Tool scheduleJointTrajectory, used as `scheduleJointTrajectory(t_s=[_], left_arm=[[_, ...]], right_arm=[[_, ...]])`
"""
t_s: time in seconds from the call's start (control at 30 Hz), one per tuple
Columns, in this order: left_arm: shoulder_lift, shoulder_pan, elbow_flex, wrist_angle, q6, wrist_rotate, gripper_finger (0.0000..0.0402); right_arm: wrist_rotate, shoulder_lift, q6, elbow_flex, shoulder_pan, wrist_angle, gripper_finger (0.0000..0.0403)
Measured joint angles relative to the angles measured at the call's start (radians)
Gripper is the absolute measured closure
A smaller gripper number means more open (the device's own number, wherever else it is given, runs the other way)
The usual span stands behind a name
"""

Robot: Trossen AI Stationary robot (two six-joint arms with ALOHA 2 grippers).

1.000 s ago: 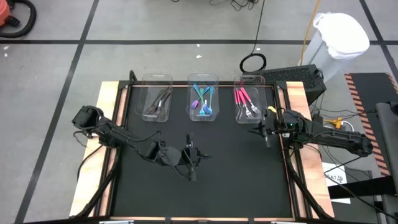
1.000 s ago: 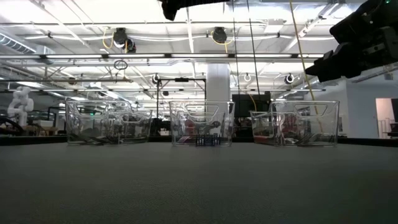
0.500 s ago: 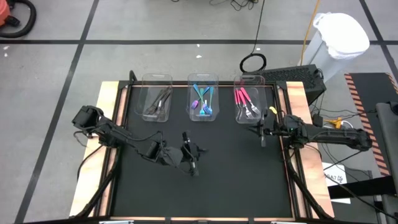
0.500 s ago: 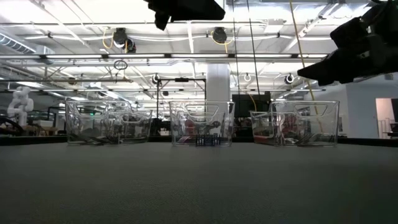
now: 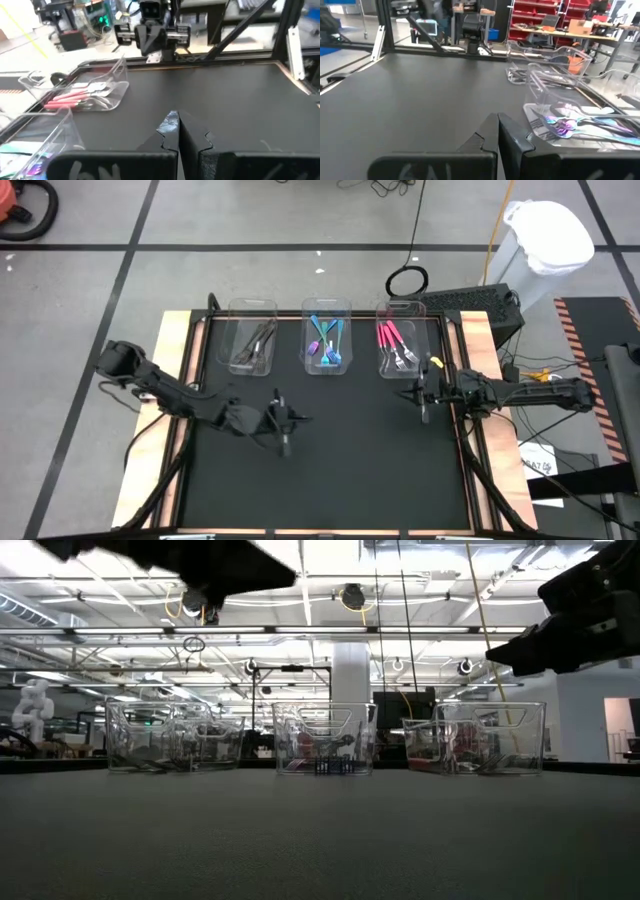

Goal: Sort silverware by color (type)
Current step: Return to Home Position

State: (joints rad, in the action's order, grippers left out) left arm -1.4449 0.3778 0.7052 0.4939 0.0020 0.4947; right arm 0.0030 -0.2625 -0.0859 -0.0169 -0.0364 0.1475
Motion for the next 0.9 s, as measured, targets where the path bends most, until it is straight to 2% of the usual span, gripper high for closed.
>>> scheduleJointTrajectory(t_s=[0.2, 0.43, 0.63, 0.8, 0.9], left_arm=[[0.104, 0.0, -0.255, 0.227, -0.016, -0.056, 0.04], [0.121, 0.001, -0.472, 0.516, -0.016, -0.11, 0.04], [0.121, 0.0, -0.603, 0.701, -0.023, -0.102, 0.04], [0.121, 0.0, -0.683, 0.797, -0.003, -0.101, 0.04], [0.125, 0.0, -0.699, 0.805, 0.014, -0.066, 0.04]], right_arm=[[-0.001, -0.018, -0.008, 0.0, 0.002, -0.005, 0.0403], [-0.003, -0.035, -0.029, 0.001, 0.001, -0.011, 0.0402], [-0.003, -0.054, -0.031, 0.001, 0.001, -0.014, 0.0392], [-0.004, -0.066, -0.031, 0.002, 0.001, -0.017, 0.0391], [-0.004, -0.066, -0.031, 0.002, 0.001, -0.017, 0.0391]])
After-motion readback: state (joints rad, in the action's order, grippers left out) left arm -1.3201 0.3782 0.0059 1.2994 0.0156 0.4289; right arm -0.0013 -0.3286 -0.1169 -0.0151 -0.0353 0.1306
